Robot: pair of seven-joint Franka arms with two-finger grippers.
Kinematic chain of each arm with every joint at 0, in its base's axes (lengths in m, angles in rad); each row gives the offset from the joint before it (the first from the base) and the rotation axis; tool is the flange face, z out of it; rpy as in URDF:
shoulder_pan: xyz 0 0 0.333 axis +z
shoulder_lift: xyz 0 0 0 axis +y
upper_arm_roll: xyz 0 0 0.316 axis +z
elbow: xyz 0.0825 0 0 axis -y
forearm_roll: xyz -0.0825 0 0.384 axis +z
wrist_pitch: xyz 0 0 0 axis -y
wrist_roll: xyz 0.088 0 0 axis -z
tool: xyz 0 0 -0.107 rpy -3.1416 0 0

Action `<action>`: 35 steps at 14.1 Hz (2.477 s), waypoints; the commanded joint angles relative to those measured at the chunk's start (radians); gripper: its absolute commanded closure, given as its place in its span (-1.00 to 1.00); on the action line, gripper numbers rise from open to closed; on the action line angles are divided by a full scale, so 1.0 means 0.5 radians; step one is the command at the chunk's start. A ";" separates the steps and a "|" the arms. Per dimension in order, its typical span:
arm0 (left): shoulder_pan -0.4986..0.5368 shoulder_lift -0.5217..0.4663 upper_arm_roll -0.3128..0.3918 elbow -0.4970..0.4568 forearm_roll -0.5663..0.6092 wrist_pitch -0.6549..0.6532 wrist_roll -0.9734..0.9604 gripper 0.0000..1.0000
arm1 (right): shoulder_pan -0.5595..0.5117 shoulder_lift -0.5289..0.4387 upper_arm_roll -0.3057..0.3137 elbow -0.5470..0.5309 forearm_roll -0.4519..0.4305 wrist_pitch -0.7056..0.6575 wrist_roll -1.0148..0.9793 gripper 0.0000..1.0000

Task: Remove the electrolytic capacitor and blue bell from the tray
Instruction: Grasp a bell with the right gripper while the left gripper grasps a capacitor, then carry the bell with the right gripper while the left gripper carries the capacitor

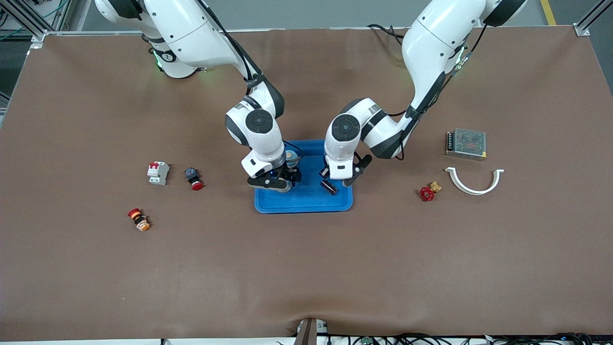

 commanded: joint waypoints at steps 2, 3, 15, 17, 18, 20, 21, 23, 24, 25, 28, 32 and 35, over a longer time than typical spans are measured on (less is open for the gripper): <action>0.032 -0.158 0.008 0.029 0.051 -0.172 0.097 1.00 | 0.055 0.056 -0.045 0.059 -0.064 0.011 0.076 -1.00; 0.057 -0.216 0.008 0.029 0.048 -0.248 0.146 1.00 | 0.058 0.056 -0.045 0.059 -0.064 0.014 0.076 -0.77; 0.805 -0.601 0.002 0.047 0.017 -1.065 1.529 1.00 | 0.031 -0.231 -0.054 0.141 -0.073 -0.481 -0.004 -0.01; 0.952 -0.597 0.002 0.004 0.039 -1.080 1.790 1.00 | -0.015 -0.391 -0.054 0.151 -0.073 -0.715 -0.242 -0.01; 1.011 -0.591 0.014 -0.026 0.048 -1.080 1.922 1.00 | -0.067 -0.467 -0.054 0.148 -0.070 -0.840 -0.365 -0.01; 1.188 -0.579 0.014 -0.048 0.060 -1.080 2.186 1.00 | -0.172 -0.612 -0.054 0.132 -0.070 -1.019 -0.635 -0.01; 1.256 -0.582 0.011 -0.081 0.097 -1.080 2.308 1.00 | -0.239 -0.676 -0.054 0.132 -0.070 -1.104 -0.776 -0.01; 1.373 -0.588 0.005 -0.137 0.225 -1.068 2.475 1.00 | -0.374 -0.790 -0.051 0.129 -0.067 -1.231 -1.085 -0.01; 1.431 -0.582 0.002 -0.161 0.256 -1.050 2.572 1.00 | -0.463 -0.836 -0.051 0.123 -0.058 -1.283 -1.236 -0.01; 1.471 -0.570 0.005 -0.171 0.266 -1.035 2.686 1.00 | -0.558 -0.882 -0.048 0.099 -0.045 -1.311 -1.404 -0.01; 1.570 -0.561 0.005 -0.281 0.272 -0.867 2.865 1.00 | -0.813 -0.999 -0.045 -0.005 -0.003 -1.317 -1.877 -0.02; 1.640 -0.588 0.005 -0.557 0.342 -0.480 2.871 1.00 | -1.147 -1.020 -0.045 -0.049 0.053 -1.326 -2.451 -0.02; 1.668 -0.591 0.011 -0.726 0.373 -0.216 2.871 1.00 | -1.408 -0.996 -0.051 -0.049 0.194 -1.308 -2.933 -0.02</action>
